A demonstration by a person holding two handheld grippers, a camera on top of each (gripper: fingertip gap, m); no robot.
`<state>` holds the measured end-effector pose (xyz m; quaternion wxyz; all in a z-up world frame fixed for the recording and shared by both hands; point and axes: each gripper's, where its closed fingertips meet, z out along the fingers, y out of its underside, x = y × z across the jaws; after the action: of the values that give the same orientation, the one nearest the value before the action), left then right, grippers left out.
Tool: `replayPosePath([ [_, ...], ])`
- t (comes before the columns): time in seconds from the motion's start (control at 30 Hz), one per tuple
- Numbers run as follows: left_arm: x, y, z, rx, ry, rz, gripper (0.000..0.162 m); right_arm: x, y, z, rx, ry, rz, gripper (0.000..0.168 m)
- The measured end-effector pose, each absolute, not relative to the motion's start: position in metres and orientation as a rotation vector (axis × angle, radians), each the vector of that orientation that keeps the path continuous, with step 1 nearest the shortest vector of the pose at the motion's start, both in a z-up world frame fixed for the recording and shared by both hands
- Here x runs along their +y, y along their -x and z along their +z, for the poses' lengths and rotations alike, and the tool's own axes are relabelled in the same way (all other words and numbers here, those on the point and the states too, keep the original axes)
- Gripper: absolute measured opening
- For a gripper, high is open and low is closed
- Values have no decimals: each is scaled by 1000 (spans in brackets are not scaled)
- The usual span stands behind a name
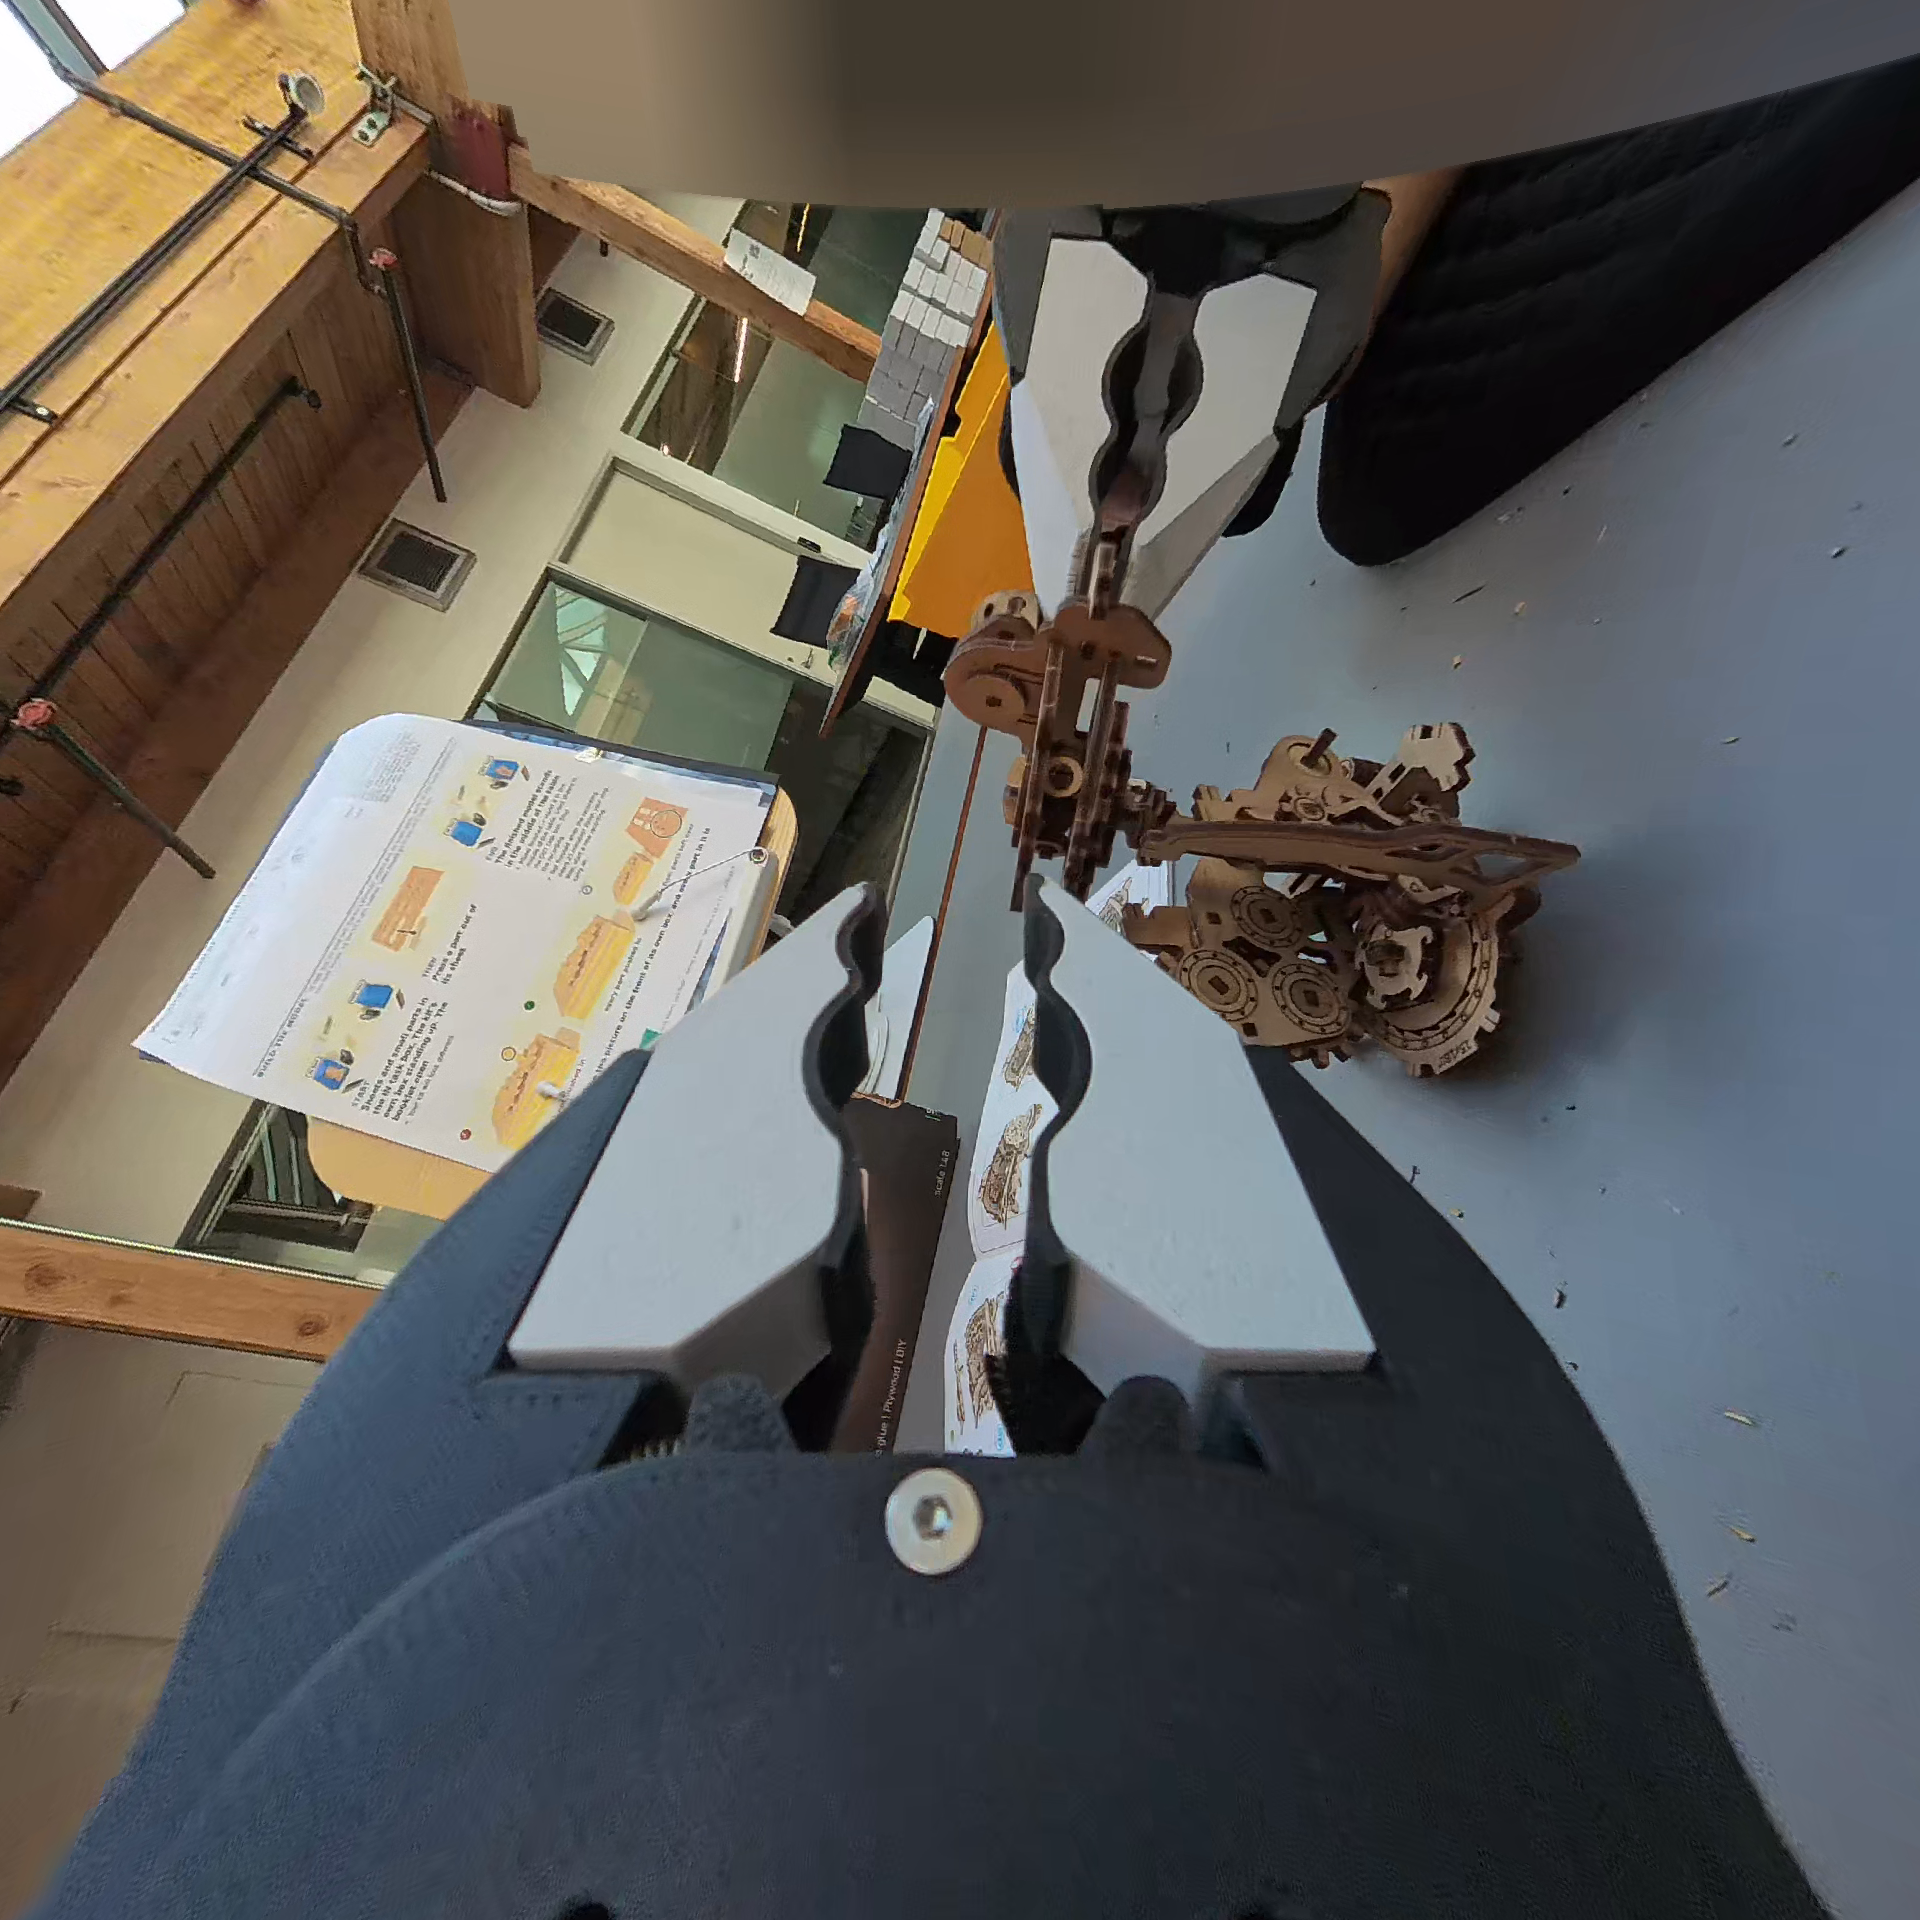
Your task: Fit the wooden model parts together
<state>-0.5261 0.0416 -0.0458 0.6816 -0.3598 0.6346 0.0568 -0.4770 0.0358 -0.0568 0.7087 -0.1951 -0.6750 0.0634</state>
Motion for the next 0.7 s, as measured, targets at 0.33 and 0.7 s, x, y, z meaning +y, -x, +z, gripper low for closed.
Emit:
replayPosePath([
  [0.33, 44, 527, -52, 1459, 777, 232, 19, 40, 483, -53, -1504, 379, 105, 1],
  [0.7, 44, 527, -53, 1467, 727, 286, 9, 38, 483, -56, -1538, 340, 91, 0],
])
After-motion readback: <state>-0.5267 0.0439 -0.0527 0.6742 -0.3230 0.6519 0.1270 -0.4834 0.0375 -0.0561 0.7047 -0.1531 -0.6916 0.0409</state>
